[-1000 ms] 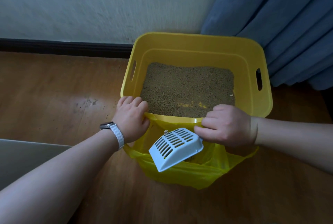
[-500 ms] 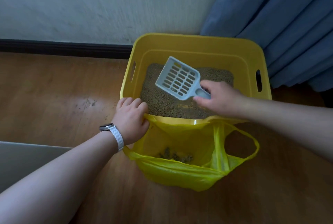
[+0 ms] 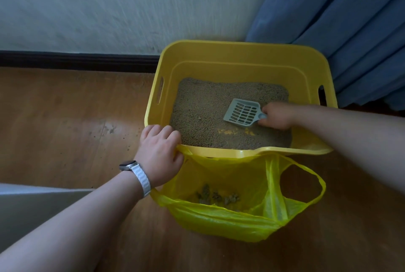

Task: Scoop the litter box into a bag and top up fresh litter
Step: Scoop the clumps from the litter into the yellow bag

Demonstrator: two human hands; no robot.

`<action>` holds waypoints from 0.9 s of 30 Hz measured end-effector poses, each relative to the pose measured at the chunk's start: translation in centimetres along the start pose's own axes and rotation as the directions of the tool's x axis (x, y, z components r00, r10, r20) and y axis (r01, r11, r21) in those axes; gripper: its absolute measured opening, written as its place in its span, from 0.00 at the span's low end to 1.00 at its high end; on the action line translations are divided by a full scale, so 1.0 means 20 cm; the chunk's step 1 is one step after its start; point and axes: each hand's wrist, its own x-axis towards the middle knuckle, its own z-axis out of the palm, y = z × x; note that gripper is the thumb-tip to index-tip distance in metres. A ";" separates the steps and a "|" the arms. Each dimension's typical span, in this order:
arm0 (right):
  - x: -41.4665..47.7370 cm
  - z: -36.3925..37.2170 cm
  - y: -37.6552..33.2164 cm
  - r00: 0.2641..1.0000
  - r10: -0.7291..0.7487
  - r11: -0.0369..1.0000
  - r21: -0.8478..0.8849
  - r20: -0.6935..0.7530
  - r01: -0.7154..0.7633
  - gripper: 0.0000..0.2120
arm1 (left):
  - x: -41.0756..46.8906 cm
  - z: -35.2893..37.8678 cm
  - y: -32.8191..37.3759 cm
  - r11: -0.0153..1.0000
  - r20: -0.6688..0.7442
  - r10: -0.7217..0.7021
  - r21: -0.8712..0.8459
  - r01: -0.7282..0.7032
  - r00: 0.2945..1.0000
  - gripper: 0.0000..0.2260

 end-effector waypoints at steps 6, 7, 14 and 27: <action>-0.10 -0.07 0.06 0.991 0.050 0.914 -0.405 0.124 0.004 0.15 | 0.01 0.01 0.00 1.000 -0.019 0.002 -0.010 -0.003 1.000 0.08; -0.13 -0.08 0.06 0.987 0.067 0.888 -0.460 0.149 0.009 0.15 | 0.01 0.01 0.00 1.000 -0.014 0.004 -0.009 -0.004 1.000 0.08; -0.22 -0.03 0.04 0.972 0.087 0.854 -0.519 0.220 0.042 0.10 | 0.01 -0.03 0.02 1.000 0.052 -0.014 -0.020 0.016 0.999 0.09; -0.31 -0.10 0.06 0.986 0.033 0.915 -0.402 0.164 0.036 0.17 | -0.01 -0.10 0.00 0.999 0.145 0.033 -0.015 -0.031 0.989 0.21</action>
